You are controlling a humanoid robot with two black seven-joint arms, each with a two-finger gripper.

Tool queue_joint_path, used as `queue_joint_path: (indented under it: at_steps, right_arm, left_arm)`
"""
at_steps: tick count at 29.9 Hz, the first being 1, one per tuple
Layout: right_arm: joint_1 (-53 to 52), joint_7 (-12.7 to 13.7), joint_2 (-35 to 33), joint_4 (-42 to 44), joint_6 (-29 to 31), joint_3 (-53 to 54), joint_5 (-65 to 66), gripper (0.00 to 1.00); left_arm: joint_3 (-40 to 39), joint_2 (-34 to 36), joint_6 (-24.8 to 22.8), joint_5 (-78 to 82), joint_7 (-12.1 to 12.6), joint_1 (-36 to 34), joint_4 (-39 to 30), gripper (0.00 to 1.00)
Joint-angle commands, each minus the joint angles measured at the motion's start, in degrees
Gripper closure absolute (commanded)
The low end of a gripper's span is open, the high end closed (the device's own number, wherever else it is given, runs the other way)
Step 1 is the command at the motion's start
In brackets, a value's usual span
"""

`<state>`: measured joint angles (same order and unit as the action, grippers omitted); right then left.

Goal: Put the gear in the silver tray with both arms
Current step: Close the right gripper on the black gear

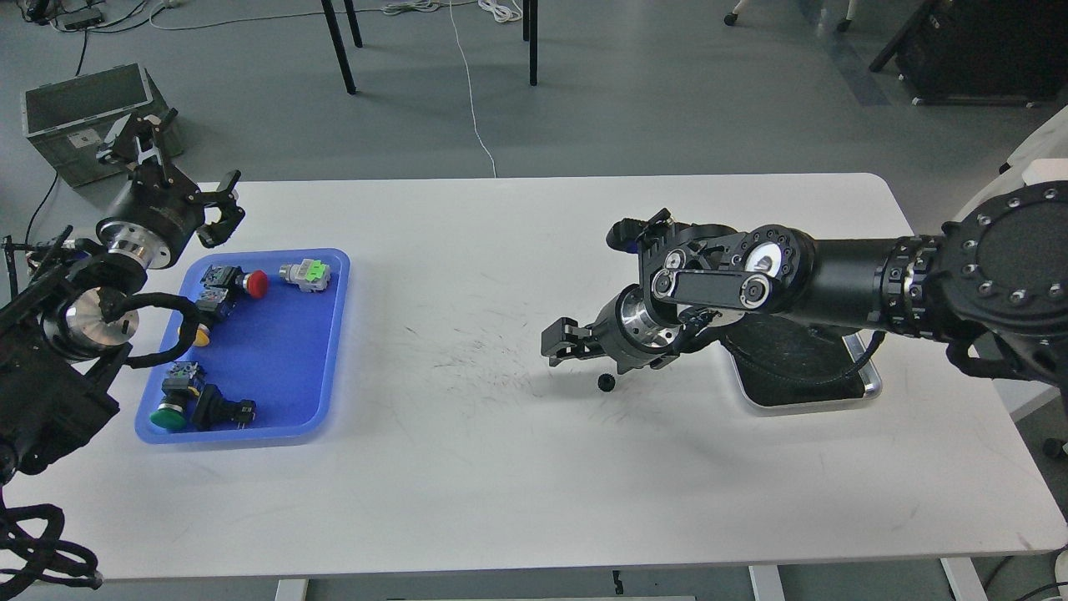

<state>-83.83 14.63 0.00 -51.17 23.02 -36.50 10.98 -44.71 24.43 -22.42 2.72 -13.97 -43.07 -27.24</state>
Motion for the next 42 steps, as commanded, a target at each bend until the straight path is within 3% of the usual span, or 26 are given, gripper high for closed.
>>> queue_joint_path:
  at_steps: [1, 28, 33, 42]
  right_arm:
    - [0.07, 0.48, 0.00, -0.60, 0.27, 0.03, -0.17, 0.05]
    - [2.09, 5.32, 0.00, -1.48, -2.19, -0.15, 1.06, 0.12]
    - [2.09, 5.50, 0.00, -1.31, -2.80, -0.15, 1.50, 0.23]
    - [2.09, 5.50, 0.00, -0.95, -2.80, -0.15, 2.38, 0.53]
  left_arm:
    - [0.07, 0.01, 0.01, 0.00, 0.00, 0.00, 0.00, 0.02]
    - [0.15, -0.17, 0.01, 0.00, -0.26, 0.00, 0.00, 0.02]
    - [0.15, -0.43, 0.01, 0.00, -0.53, 0.09, 0.00, 0.02]
    - [0.24, -0.52, 0.01, 0.00, -0.53, 0.09, 0.00, 0.02]
